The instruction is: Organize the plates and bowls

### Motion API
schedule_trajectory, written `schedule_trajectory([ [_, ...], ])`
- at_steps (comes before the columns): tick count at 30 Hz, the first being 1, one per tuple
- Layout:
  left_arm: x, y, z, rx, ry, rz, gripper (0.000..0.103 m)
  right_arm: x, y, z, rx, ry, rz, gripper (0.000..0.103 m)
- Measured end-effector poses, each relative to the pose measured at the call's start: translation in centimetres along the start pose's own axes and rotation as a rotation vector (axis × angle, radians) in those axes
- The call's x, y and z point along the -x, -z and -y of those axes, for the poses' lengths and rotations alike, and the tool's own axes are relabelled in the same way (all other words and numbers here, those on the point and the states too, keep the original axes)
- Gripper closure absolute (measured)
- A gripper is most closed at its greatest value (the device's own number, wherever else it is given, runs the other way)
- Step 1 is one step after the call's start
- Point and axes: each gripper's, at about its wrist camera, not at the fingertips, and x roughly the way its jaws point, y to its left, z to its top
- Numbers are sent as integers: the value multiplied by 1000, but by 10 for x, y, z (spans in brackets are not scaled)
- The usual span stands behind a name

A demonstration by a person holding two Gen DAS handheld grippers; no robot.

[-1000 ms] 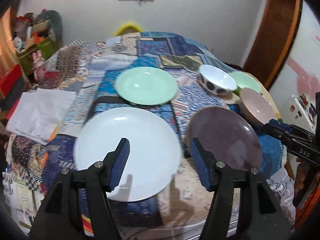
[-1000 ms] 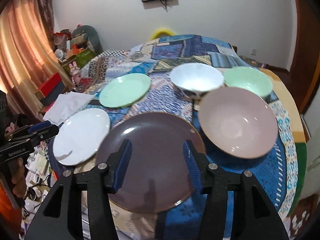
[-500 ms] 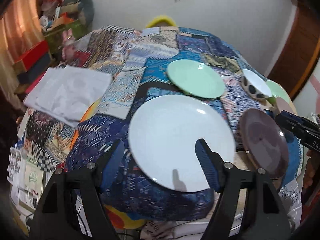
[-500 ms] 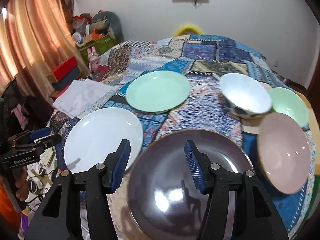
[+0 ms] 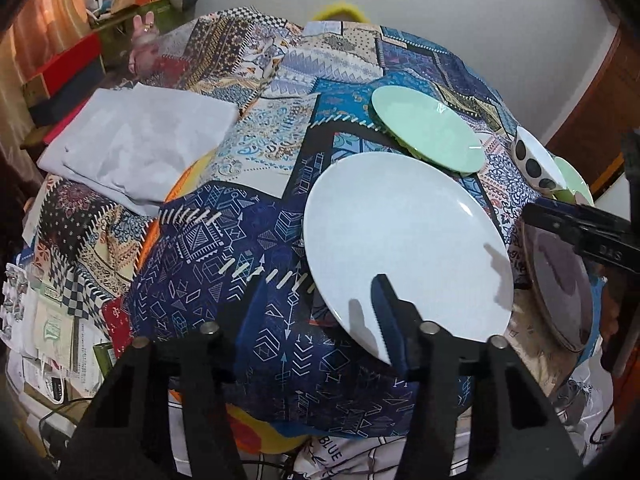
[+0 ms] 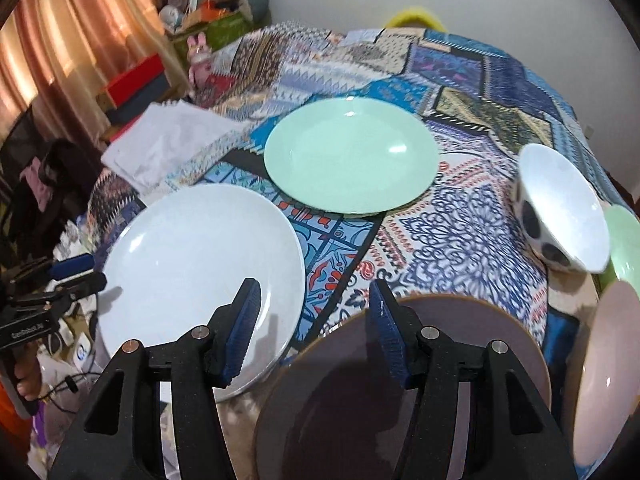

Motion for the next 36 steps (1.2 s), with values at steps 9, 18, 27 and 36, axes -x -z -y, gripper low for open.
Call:
schedule_trajectory([
  [9,-13,2,-5,23,31,-50,65,-32,-14,-3,58,-29,-106,65],
  [18,-21,5,-6,48,80,-74,67,-55,-17,-10,94,-76,-193,75],
  [27,-28,4,6,20,114,-105,69,-62,-21,-9,67,-140,-212,72],
  [36,-25,7,11,25,102,-107,69,-56,-16,-10,52,-121,-173,77],
])
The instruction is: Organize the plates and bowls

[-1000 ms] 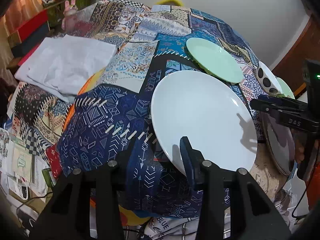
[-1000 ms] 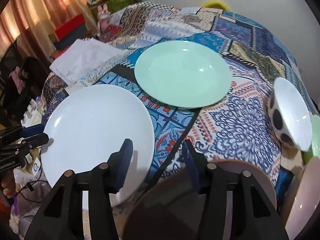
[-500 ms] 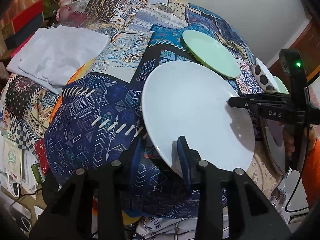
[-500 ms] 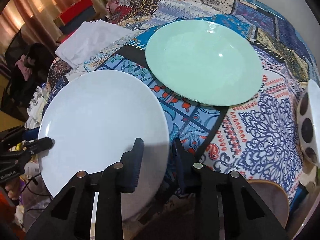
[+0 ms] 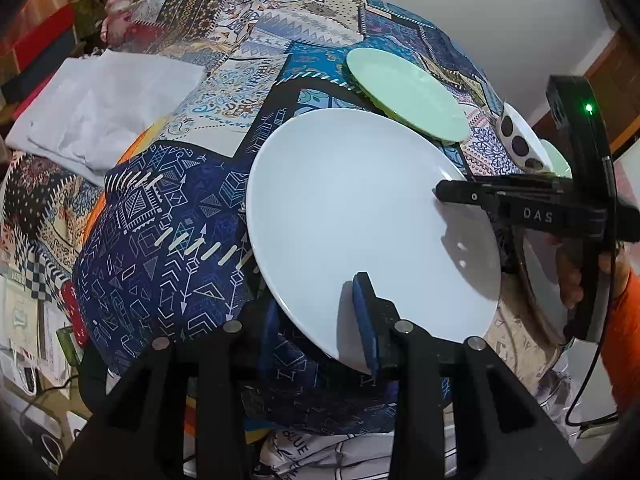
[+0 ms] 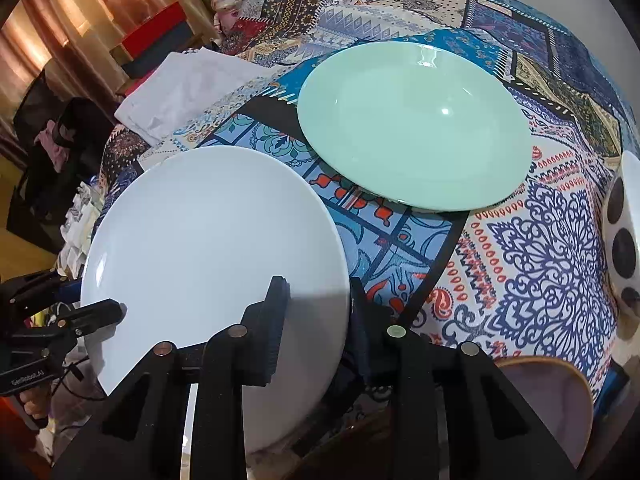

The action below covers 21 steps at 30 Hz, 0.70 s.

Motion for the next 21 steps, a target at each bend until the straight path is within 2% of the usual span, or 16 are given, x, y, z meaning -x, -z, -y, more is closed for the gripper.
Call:
schedule_trajectory([
  [12,12,2,1,47,7,16,69,24,8,2,-41,-30,75,78],
  [21,39,-4,19,11,-12,105,69,58,17,4,-51,-28,171,78],
])
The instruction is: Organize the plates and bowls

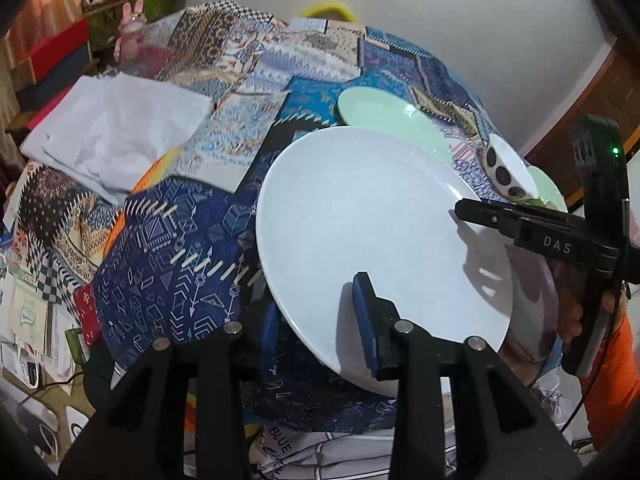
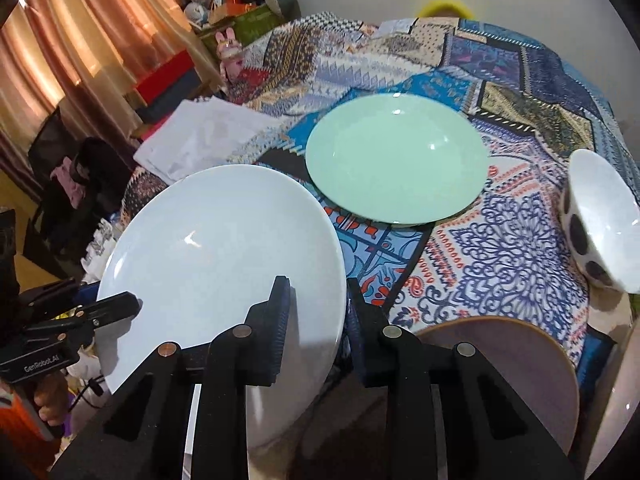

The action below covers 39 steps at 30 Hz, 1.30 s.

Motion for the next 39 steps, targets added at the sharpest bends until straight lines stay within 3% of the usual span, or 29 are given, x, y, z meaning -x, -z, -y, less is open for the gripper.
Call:
schedule_trajectory([
  [23,34,-14,93,-168,91,86,69,99,44,43,-132,92,186,78],
  [39,7,-6,146,-271,138,8,69,125,88,82,-233,138,205,78],
])
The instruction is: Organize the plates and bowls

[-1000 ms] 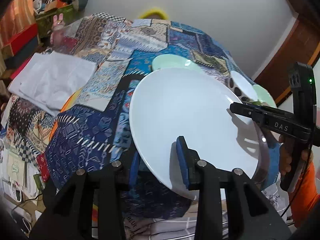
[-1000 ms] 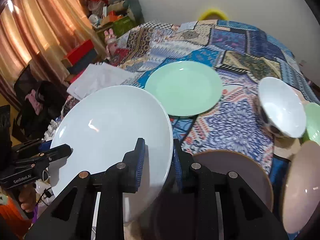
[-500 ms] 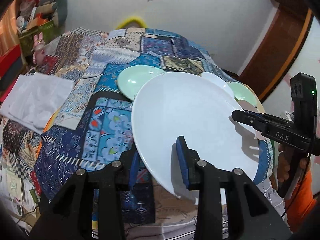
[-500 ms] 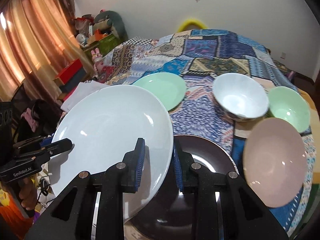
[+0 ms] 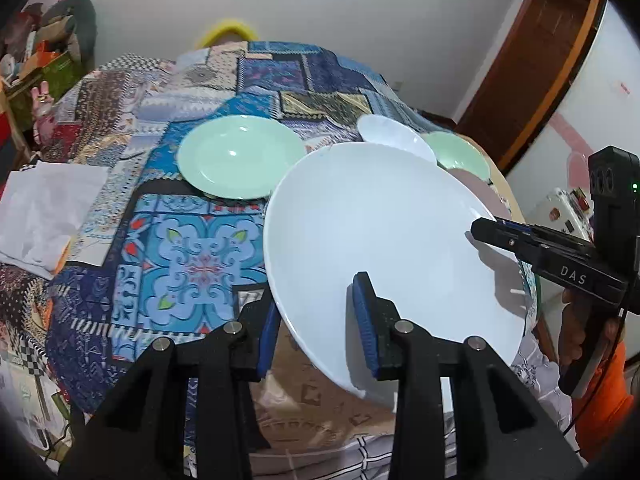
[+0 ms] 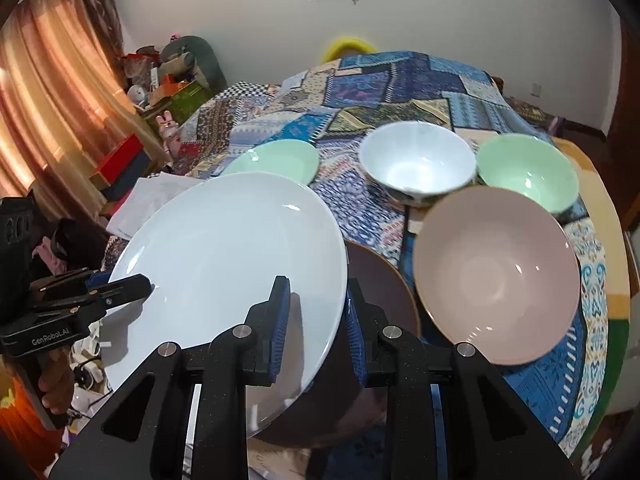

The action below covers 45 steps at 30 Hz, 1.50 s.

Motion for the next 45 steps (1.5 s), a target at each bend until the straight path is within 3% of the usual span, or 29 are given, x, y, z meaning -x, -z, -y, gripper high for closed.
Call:
schedule_trajectory([
  [21,-62,10,14,-25,-3,-147,68,-22,33,40,-130,-25,-86,78],
  [45,-93,4,9,0,-22,-191,67,-26,37,47,-160,-28,-85,78],
])
